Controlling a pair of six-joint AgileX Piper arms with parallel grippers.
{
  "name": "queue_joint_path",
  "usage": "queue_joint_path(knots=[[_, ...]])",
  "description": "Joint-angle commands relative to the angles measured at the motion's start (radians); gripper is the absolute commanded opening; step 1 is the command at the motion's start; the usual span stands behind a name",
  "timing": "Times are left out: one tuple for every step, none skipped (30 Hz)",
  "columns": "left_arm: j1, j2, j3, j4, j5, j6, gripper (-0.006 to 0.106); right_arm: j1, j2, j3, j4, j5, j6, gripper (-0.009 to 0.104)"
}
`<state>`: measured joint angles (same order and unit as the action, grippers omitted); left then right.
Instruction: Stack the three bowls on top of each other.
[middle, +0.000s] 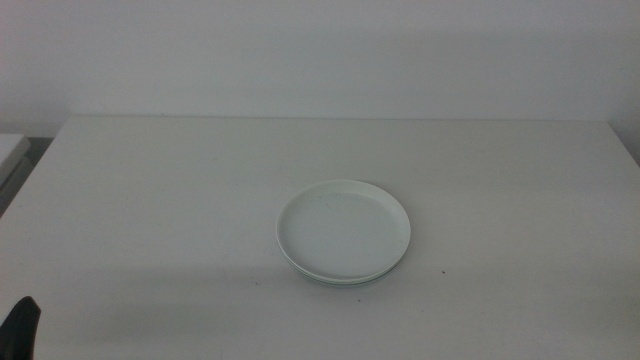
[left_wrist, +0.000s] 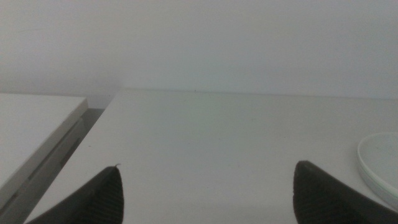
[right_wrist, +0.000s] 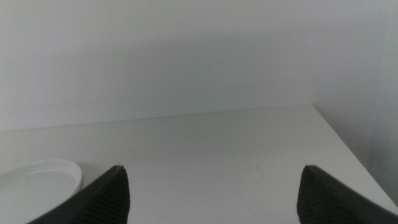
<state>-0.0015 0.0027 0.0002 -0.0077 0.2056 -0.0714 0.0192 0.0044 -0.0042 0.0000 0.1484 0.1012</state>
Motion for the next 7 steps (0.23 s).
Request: queue_joint_path(knots=[[0.000,-0.003,0.000,0.013,-0.011,-0.005,0.094,-0.009,-0.004,0.004,0.000,-0.015,-0.005,0.093],[0.000,-0.003,0.000,0.016,-0.011,-0.005,0.094,-0.009,-0.004,0.004,0.000,-0.015,-0.005,0.093],[0.000,-0.003,0.000,0.017,-0.011,-0.005,0.094,-0.009,-0.004,0.004,0.000,-0.015,-0.005,0.093],[0.000,-0.003,0.000,0.017,-0.015,-0.005,0.094,-0.009,-0.004,0.004,0.000,-0.015,-0.005,0.093],[0.000,-0.003,0.000,0.017,-0.015,-0.005,0.094,-0.009,-0.004,0.004,0.000,-0.015,-0.005,0.093],[0.000,-0.003,0.000,0.017,-0.015,-0.005,0.094,-0.009,-0.004,0.004,0.000,-0.015,-0.005,0.093],[0.000,-0.003,0.000,0.017,-0.015,-0.005,0.094,-0.009,-0.004,0.004,0.000,-0.015,-0.005,0.093]])
